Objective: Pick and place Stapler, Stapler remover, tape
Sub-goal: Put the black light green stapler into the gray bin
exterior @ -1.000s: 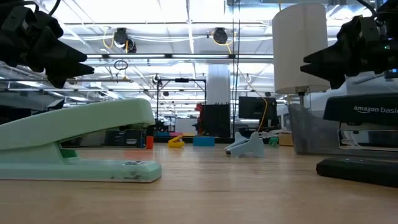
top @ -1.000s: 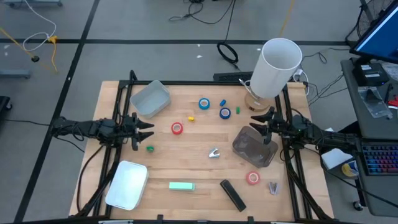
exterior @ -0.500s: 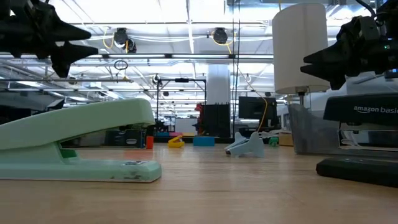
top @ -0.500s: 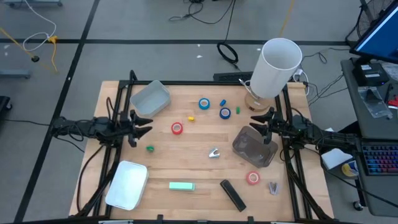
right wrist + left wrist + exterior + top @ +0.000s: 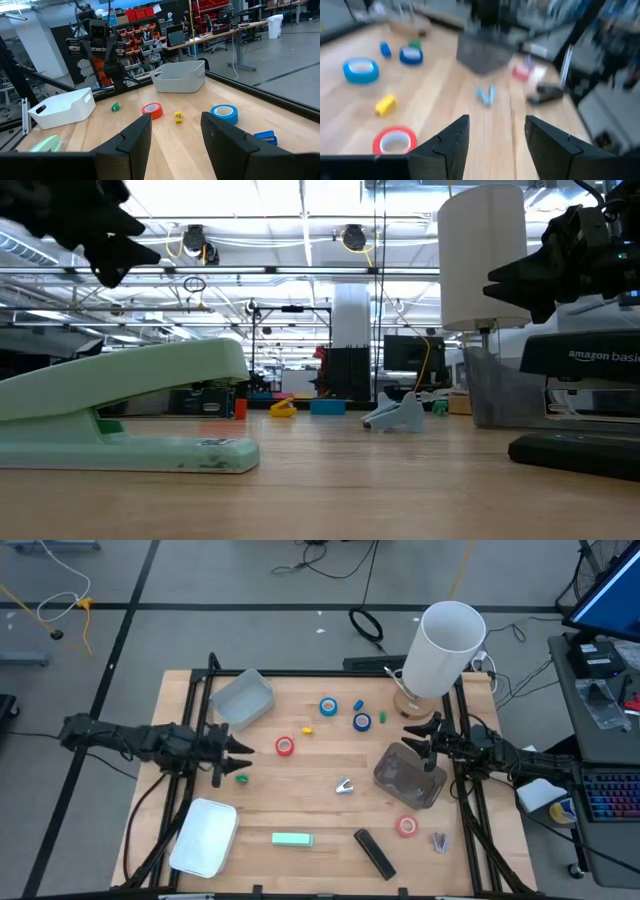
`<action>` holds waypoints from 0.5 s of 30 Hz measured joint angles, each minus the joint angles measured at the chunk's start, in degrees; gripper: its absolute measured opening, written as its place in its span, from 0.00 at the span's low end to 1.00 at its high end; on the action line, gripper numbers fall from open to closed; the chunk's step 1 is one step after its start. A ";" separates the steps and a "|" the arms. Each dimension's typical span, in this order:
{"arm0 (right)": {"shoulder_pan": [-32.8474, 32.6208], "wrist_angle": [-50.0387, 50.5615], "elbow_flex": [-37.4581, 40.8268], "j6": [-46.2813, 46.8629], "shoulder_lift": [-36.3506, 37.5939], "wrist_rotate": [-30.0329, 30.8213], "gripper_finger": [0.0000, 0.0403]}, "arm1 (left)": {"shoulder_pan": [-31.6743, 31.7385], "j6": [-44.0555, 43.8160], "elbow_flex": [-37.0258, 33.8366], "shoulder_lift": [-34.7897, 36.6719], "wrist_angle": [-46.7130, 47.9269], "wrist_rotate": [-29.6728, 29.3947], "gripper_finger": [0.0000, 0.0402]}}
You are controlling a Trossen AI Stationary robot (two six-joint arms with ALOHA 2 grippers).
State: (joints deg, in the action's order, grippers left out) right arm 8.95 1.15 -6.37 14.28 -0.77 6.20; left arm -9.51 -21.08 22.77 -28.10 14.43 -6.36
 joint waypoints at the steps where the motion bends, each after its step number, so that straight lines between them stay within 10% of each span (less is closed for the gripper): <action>1: 0.00 0.00 0.00 0.00 0.01 0.01 0.41 | 0.00 0.30 2.50 -3.03 2.60 0.71 0.48; 15: 0.00 0.00 -0.07 -0.14 0.02 0.00 0.41 | -5.19 0.53 28.32 -36.70 12.00 12.65 0.48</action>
State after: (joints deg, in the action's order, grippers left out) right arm 8.95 1.15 -6.44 14.14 -0.75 6.20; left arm -14.70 -20.55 51.08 -64.80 26.43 6.29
